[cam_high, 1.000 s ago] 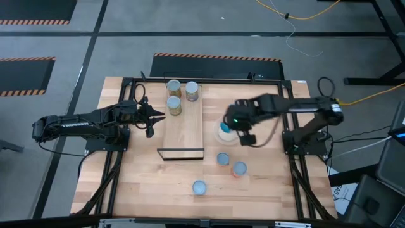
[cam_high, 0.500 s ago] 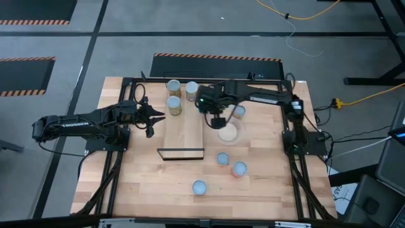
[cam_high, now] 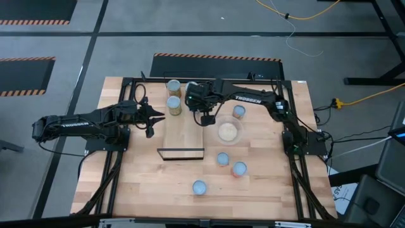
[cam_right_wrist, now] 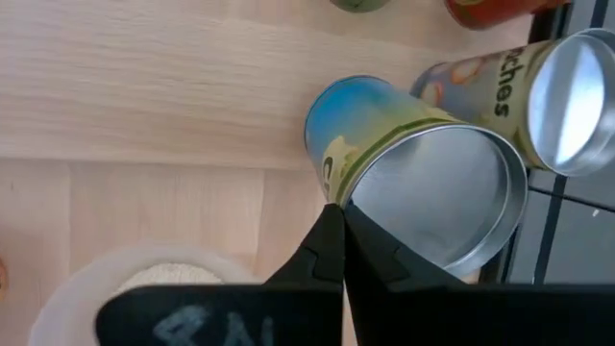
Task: Pick and place cans onto a shelf
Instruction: Put the large canned cherries on the shelf
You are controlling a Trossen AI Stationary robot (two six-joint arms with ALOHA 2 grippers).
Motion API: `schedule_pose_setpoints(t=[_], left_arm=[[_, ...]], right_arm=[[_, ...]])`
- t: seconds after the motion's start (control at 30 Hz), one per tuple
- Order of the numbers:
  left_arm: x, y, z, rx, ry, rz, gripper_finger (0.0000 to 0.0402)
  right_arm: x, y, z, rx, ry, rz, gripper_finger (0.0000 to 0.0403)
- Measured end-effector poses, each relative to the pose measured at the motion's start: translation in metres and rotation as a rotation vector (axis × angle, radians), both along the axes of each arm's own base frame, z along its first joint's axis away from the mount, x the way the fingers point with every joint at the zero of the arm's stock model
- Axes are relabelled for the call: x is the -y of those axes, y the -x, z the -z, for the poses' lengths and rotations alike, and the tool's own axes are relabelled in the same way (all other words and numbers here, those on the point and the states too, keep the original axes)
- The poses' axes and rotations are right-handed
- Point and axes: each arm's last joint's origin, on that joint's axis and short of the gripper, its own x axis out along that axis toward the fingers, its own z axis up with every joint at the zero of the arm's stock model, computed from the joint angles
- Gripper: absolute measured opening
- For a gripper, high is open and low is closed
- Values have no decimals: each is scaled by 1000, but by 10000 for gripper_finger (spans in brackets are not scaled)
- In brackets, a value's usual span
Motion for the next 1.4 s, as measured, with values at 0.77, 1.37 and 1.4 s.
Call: schedule_pose_setpoints(t=[0.77, 1.37, 1.4], left_arm=[[0, 0, 0, 0, 0, -1, 71], [0, 0, 0, -3, 0, 0, 71], [0, 0, 0, -3, 0, 0, 71]], right_arm=[[1, -9, 3, 84, -60, -22, 0], [2, -14, 21, 29, -66, -19, 0], [2, -14, 21, 29, -66, -18, 0]])
